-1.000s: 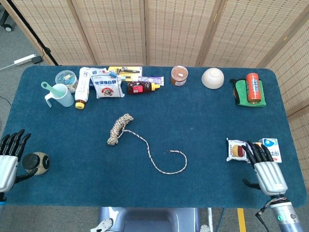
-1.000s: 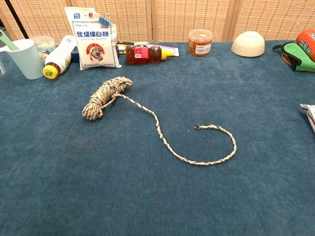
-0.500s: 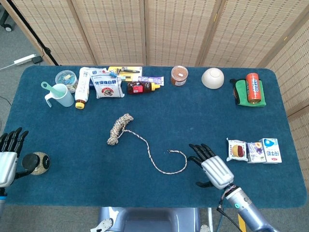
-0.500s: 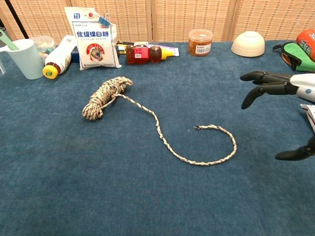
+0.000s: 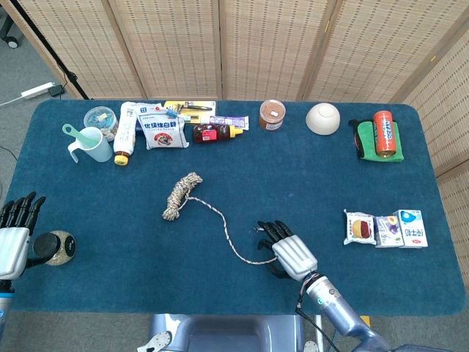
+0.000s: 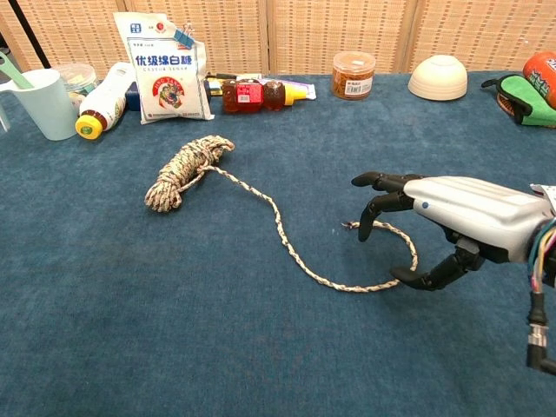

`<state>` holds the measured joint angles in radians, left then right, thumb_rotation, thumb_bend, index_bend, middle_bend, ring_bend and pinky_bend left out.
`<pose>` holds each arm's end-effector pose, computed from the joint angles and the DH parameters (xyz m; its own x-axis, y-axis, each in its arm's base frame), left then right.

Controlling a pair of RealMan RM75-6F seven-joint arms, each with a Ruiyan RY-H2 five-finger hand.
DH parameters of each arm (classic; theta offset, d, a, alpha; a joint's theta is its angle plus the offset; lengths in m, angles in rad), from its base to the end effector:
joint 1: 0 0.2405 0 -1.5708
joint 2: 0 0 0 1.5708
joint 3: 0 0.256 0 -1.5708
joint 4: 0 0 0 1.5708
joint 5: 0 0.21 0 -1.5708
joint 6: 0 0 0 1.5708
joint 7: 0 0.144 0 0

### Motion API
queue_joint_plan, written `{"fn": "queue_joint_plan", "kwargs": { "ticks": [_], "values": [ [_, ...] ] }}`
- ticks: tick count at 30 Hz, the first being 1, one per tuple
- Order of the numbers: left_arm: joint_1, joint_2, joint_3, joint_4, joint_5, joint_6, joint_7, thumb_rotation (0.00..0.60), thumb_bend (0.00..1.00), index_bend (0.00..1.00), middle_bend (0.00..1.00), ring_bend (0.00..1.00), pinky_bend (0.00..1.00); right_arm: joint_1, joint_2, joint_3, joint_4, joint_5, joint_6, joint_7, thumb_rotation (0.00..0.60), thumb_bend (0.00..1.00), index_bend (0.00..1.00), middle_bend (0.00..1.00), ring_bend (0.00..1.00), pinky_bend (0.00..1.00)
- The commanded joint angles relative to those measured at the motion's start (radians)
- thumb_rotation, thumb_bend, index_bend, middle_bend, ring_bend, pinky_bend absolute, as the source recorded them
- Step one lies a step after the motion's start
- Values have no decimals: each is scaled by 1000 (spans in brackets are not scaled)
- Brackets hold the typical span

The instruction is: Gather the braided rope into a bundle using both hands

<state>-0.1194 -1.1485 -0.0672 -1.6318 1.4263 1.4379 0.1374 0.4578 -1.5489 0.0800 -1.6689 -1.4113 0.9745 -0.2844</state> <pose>-0.3086 0.1945 0.1475 0.4660 0.0277 0.8844 0.8841 0.0243 -0.4666 -0.1643 -0.2376 -0.0350 0.3433 -0.3996 0.8499 -0.8893 -0.4295 0.1572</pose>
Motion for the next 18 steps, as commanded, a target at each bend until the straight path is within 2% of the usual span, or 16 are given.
{"fn": "queue_joint_plan", "kwargs": {
  "ticks": [1, 18],
  "values": [
    [-1, 1, -1, 0, -4, -3, -1, 600, 102, 0, 0, 0, 0, 8, -18, -5, 14, 11, -5, -4, 600, 421, 339, 0, 0, 0],
    [-4, 5, -1, 0, -14, -11, -5, 600, 102, 0, 0, 0, 0, 26, -107, -31, 125, 38, -10, -3, 600, 421, 378, 0, 0, 0]
  ]
}}
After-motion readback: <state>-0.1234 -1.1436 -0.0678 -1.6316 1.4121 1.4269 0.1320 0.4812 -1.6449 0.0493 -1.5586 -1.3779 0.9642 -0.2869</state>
